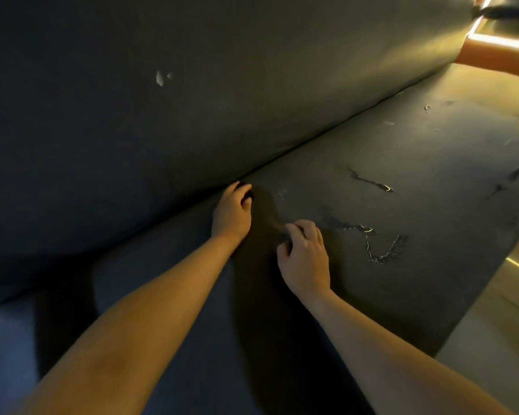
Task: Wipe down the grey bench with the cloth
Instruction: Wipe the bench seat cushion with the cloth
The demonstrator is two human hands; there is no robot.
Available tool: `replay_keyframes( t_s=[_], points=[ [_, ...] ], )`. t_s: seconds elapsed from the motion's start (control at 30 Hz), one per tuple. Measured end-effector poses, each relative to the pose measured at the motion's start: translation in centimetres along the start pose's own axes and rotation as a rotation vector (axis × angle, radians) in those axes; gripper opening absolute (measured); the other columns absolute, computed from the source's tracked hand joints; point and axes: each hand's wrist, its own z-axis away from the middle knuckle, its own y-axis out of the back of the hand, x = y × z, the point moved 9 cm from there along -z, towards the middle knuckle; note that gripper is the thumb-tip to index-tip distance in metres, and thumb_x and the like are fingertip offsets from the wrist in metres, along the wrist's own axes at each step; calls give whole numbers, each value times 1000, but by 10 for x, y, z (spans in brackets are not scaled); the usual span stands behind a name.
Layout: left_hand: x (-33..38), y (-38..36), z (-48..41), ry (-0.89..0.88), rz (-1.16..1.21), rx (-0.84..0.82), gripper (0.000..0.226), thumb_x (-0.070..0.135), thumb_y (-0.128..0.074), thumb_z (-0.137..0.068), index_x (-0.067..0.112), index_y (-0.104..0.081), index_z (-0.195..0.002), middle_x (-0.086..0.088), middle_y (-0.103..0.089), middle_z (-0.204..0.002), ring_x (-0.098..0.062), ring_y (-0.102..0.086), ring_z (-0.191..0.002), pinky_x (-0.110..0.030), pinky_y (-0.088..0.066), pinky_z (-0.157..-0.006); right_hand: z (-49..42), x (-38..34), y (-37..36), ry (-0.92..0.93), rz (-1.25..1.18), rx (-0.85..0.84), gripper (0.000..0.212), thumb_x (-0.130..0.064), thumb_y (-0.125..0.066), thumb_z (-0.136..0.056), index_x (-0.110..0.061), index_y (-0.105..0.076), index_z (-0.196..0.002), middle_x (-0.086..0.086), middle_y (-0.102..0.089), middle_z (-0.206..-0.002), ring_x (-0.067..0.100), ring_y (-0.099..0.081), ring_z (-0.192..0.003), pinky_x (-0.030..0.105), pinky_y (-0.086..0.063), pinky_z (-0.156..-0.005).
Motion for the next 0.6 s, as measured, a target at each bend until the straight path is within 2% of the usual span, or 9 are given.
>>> replay_keyframes(
  t_s=[0.07, 0.2, 0.3, 0.4, 0.5, 0.6],
  points=[
    [7, -14, -18, 18, 41, -32, 40, 22, -46, -107, 21, -50, -147, -1, -34, -160, -19, -33, -147, -32, -30, -116, -3, 9, 2, -59, -77, 54, 44, -20, -62, -96, -14, -57, -139, -2, -44, -139, 14, -45, -133, 32, -45, -110],
    [39, -50, -31, -86, 24, -118, 38, 22, -45, -107, 20, -54, -144, 1, -35, -160, -17, -36, -145, -31, -33, -113, -10, 15, 0, -71, -108, 73, 36, -16, -61, -95, -11, -64, -131, 0, -52, -131, 15, -53, -122, 32, -46, -106],
    [55, -60, -21, -189, -12, -174, 36, 21, -47, -106, 22, -58, -140, 3, -41, -157, -15, -36, -145, -36, -32, -115, -10, 21, 7, -116, -161, 124, 30, -11, -62, -95, -12, -66, -125, -1, -52, -130, 9, -54, -116, 15, -38, -100],
    [71, -67, 12, -303, 7, -306, 35, 21, -50, -104, 25, -60, -138, 6, -45, -154, -12, -36, -144, -39, -30, -118, -8, 28, 15, -190, -239, 165, 29, -6, -59, -97, -12, -65, -124, -3, -51, -130, -1, -45, -107, -2, -29, -85],
    [78, -69, 49, -402, 0, -364, 36, 22, -53, -103, 25, -59, -138, 6, -46, -153, -10, -37, -143, -36, -30, -119, -2, 34, 21, -250, -318, 204, 24, -3, -56, -97, -11, -65, -118, 0, -52, -125, 0, -45, -102, 1, -34, -85],
    [72, -65, 56, -403, -61, -302, 39, 19, -53, -103, 25, -56, -141, 7, -39, -158, -10, -36, -144, -30, -30, -116, 0, 26, 22, -206, -300, 181, 21, -5, -57, -98, -12, -65, -115, -1, -53, -123, 1, -48, -100, 10, -40, -86]
  ],
)
